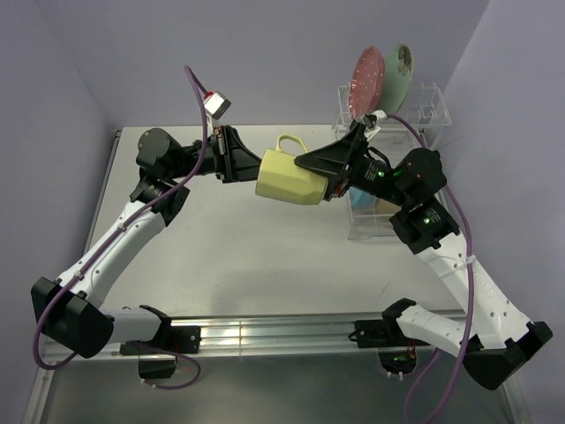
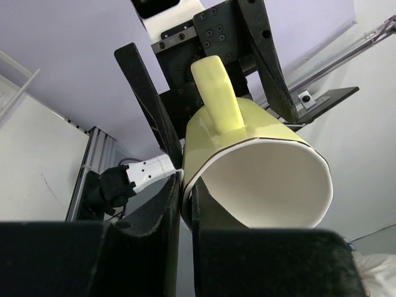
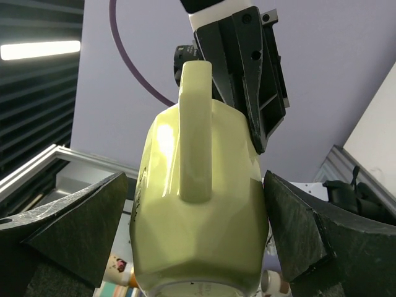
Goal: Load the mixed dishes into the dish rack
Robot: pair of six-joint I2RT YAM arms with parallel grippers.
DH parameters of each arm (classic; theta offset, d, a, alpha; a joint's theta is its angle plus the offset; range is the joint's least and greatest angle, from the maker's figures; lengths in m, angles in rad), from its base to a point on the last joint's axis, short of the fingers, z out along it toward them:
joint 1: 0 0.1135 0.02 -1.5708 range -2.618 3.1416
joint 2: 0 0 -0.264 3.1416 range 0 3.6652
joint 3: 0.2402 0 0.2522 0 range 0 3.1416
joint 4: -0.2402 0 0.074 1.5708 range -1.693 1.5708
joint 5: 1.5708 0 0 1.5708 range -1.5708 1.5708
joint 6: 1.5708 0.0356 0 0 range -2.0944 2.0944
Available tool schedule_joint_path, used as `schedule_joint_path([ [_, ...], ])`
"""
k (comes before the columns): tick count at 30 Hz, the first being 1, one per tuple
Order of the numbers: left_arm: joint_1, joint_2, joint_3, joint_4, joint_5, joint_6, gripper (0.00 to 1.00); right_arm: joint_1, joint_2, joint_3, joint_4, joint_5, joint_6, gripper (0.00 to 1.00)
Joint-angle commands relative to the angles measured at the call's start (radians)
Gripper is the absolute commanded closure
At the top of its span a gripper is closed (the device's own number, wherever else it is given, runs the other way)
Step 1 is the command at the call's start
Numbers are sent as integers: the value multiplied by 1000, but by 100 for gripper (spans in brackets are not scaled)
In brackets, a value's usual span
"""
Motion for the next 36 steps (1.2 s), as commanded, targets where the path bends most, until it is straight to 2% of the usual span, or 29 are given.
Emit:
schedule_joint_path([
  [1, 2, -13, 47, -4, -82, 5, 100, 24, -7, 57, 47, -14, -40, 3],
  [9, 14, 0, 15, 69, -96, -62, 100, 33, -13, 42, 27, -9, -80, 3],
  [14, 37, 3, -17, 155, -98, -130, 100, 36, -7, 22, 80, -12, -48, 5],
  [20, 42, 12, -31, 200, -90, -153, 100, 36, 5, 23, 107, -9, -37, 19],
  [23, 42, 14, -54, 240, -89, -174, 100, 36, 21, 31, 130, -11, -22, 40],
  [24, 43, 12, -62, 244, -87, -176, 100, 36, 22, 36, 133, -8, -17, 73],
  [25, 43, 12, -64, 235, -81, -165, 100, 36, 31, 39, 133, -11, -14, 98],
  [26, 42, 14, -64, 221, -73, -157, 100, 36, 38, 43, 138, -17, -8, 100],
  [27, 45, 12, -59, 195, -66, -141, 94, 36, 39, 49, 139, -12, -5, 100],
  [28, 49, 7, -57, 95, -73, -89, 79, 35, 39, 57, 111, -6, -12, 100],
  [29, 54, -3, -57, 30, -87, -53, 59, 33, 38, 68, 81, 3, -29, 100],
  [30, 63, -28, -48, -54, -108, -3, 3, 26, 38, 91, 45, 15, -72, 100],
  [31, 69, -40, -35, -157, -163, 124, 1, 15, 35, 97, -12, 15, -88, 100],
  [32, 74, -48, 11, -393, -200, 195, 1, -10, 30, 98, -32, 14, -97, 100],
  [33, 83, -51, 39, -527, -248, 267, 1, -25, 25, 91, -66, 9, -109, 100],
  [34, 86, -49, 71, -652, -357, 387, 1, -39, 15, 85, -75, 5, -112, 100],
  [35, 91, -46, 126, -869, -428, 436, 1, -71, 10, 82, -112, -1, -137, 100],
  [36, 94, -37, 149, -965, -505, 476, 1, -89, 4, 80, -146, -5, -155, 100],
])
